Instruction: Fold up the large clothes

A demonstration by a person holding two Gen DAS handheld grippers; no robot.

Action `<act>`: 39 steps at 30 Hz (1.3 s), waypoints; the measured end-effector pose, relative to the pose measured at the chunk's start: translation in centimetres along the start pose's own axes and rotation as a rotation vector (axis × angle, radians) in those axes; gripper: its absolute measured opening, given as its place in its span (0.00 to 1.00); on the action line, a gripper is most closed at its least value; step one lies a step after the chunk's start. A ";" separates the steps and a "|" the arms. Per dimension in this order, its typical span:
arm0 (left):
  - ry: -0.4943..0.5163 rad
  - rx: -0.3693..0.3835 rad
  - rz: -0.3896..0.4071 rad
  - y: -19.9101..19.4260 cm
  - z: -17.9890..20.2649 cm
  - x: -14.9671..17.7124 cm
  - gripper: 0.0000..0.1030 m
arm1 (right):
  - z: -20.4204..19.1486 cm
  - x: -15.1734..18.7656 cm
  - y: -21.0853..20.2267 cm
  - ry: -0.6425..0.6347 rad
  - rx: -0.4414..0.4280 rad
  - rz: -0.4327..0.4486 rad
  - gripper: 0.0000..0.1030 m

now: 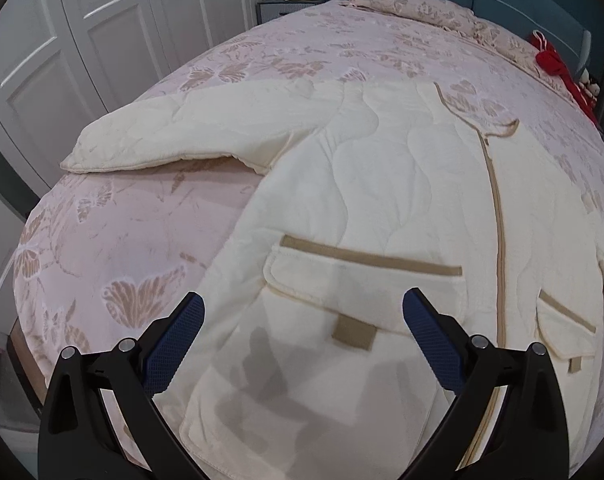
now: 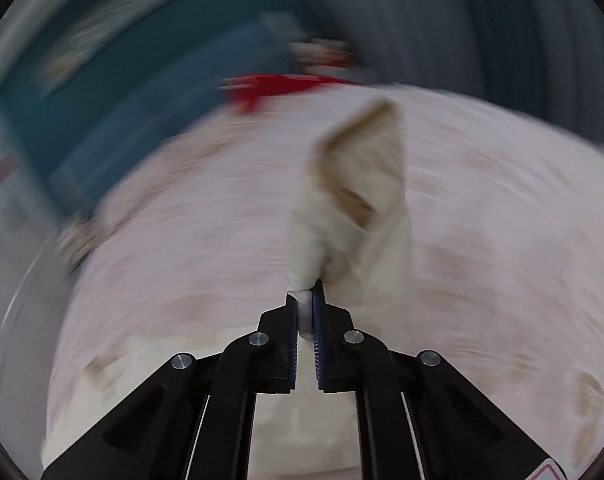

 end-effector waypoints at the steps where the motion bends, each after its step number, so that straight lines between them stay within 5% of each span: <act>1: -0.013 0.008 0.008 -0.1 -0.4 -0.4 0.94 | -5.4 0.7 -0.4 -0.092 -0.089 -0.008 0.07; 4: -0.044 0.033 0.027 -0.6 -1.1 -1.2 0.94 | -18.6 5.7 -0.8 -0.313 -0.304 -0.078 0.07; 8: -0.097 0.108 0.042 -1.3 -2.2 -2.3 0.94 | -30.1 17.2 1.1 -0.486 -0.466 -0.246 0.20; 11: -0.139 0.181 0.032 -1.2 -2.8 -3.1 0.94 | -34.2 26.0 2.6 -0.609 -0.476 -0.367 0.47; 15: -0.197 0.273 -0.022 0.8 -2.8 -3.9 0.95 | -32.5 31.0 1.4 -0.613 -0.438 -0.409 0.52; 18: -0.259 0.372 -0.107 3.8 -1.1 -4.3 0.95 | -27.6 29.2 0.6 -0.466 -0.404 -0.406 0.60; 22: -0.307 0.492 -0.182 6.5 2.5 -4.9 0.95 | -18.3 24.5 0.7 -0.236 -0.246 -0.372 0.63; 27: -0.315 0.543 -0.239 9.3 7.1 -5.8 0.94 | -9.7 19.8 2.4 0.016 -0.156 -0.331 0.63; 29: -0.313 0.532 -0.263 10.2 8.3 -5.9 0.83 | -8.0 18.7 4.1 0.116 -0.159 -0.338 0.63; 31: -0.276 0.504 -0.246 10.3 9.0 -6.4 0.32 | -7.2 18.3 6.4 0.194 -0.154 -0.363 0.64; 32: -0.234 0.485 -0.244 10.3 9.4 -6.8 0.21 | -7.2 18.1 7.0 0.212 -0.161 -0.369 0.62; 35: -0.184 0.466 -0.160 8.8 8.8 -8.9 0.07 | -8.1 17.0 8.2 0.189 -0.180 -0.349 0.20; 39: -0.140 0.434 0.002 5.1 6.5 -11.3 0.07 | -11.9 14.5 5.3 0.083 -0.279 -0.229 0.15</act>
Point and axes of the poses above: each gripper's, at about its wrist camera, not at the fingertips, and y roughly the way its jaws point, z to its right, x to its underside, the point moved 5 cm from there along y, roughly the way its jaws point
